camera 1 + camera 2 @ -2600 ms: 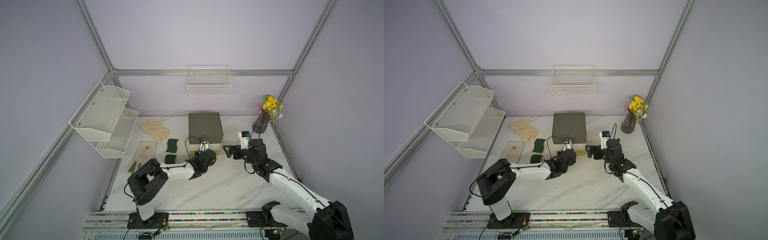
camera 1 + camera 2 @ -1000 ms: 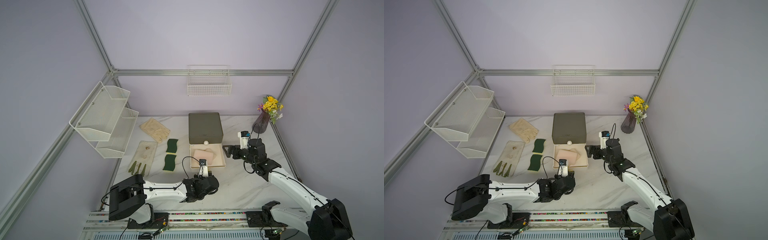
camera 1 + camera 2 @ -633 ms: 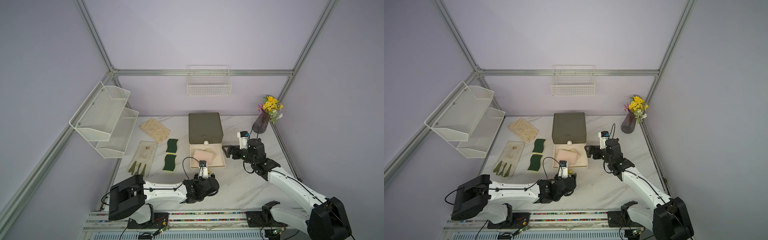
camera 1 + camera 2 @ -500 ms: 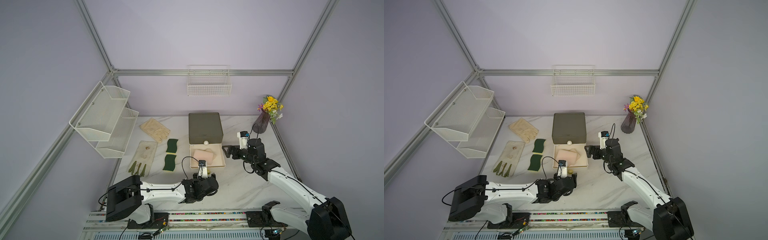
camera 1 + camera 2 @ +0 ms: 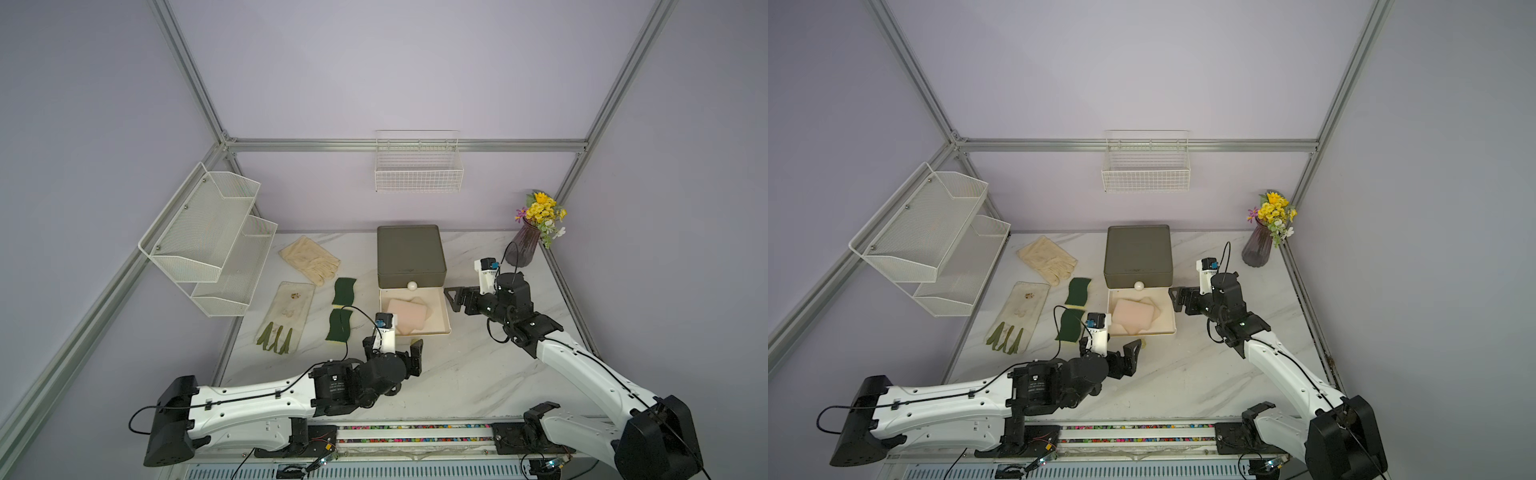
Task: Take the sponge out of the drawer
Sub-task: Pick up the sponge from the drawer.
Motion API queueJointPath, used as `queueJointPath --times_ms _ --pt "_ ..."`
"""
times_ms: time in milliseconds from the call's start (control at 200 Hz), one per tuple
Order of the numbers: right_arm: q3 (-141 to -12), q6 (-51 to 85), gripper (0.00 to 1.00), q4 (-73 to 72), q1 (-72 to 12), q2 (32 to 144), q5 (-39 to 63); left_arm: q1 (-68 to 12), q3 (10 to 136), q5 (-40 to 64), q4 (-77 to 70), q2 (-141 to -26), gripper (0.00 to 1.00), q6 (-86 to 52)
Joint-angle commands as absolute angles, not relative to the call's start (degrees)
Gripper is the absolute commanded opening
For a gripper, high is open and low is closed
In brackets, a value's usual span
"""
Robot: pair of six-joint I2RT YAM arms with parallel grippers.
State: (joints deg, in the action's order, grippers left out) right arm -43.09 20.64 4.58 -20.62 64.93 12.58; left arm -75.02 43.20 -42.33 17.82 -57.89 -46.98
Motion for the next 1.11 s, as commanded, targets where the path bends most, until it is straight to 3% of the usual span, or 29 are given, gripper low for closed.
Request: queueJointPath --times_ms 0,135,340,610,815,1100 --pt "-46.7 19.4 0.97 7.5 -20.5 65.3 12.9 -74.9 42.2 -49.8 21.1 -53.3 1.0 -40.9" --pt "-50.3 20.3 0.97 11.0 -20.6 65.2 13.6 -71.0 40.4 -50.2 20.8 -49.3 1.0 -38.9" --pt "-55.1 19.9 0.97 16.1 -23.8 64.9 12.8 -57.6 38.7 -34.2 18.7 -48.3 1.0 -37.1" --pt "-61.8 8.6 0.97 20.1 -33.8 68.7 13.3 -42.6 41.8 -20.8 23.2 -49.9 1.0 -33.3" --pt "-66.7 -1.4 0.97 24.3 -35.9 73.6 14.5 -32.2 42.9 -8.8 24.1 -50.1 1.0 -29.6" --pt "-71.5 -17.2 0.97 33.0 -37.4 78.6 13.7 -25.9 45.8 1.7 25.0 -52.2 1.0 -23.4"
